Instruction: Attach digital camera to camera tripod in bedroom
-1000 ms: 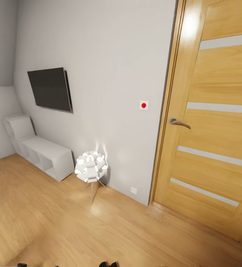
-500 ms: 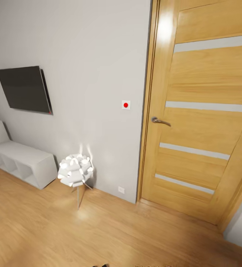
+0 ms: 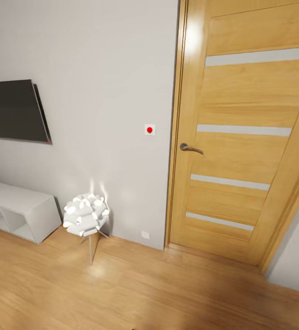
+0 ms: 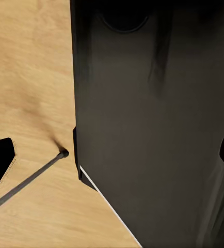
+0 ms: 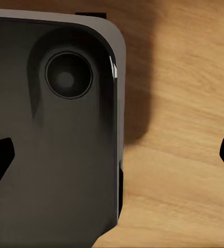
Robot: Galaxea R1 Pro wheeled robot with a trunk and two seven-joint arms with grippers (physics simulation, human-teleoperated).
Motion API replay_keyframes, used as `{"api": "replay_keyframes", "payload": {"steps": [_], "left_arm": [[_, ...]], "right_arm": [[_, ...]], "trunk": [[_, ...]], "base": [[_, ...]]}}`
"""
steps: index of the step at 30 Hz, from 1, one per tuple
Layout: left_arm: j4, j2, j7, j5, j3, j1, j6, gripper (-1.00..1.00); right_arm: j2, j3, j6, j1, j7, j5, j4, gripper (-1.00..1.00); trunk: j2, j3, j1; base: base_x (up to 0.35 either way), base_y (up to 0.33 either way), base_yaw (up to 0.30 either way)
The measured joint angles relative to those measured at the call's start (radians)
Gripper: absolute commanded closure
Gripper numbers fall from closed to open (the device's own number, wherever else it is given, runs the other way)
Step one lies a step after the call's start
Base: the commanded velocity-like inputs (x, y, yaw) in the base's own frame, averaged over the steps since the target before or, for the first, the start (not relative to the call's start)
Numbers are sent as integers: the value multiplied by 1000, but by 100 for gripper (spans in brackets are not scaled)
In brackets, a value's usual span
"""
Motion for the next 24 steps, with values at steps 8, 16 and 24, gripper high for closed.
{"api": "replay_keyframes", "payload": {"steps": [8,16,24], "left_arm": [[0,1,0,0,0,0,0,-100],[0,1,0,0,0,0,0,-100],[0,1,0,0,0,0,0,-100]], "right_arm": [[0,0,0,0,0,0,0,-100],[0,0,0,0,0,0,0,-100],[0,0,0,0,0,0,0,-100]], "trunk": [[0,0,0],[0,0,0],[0,0,0]], "base": [[0,89,-7],[0,135,0],[0,16,0]]}}
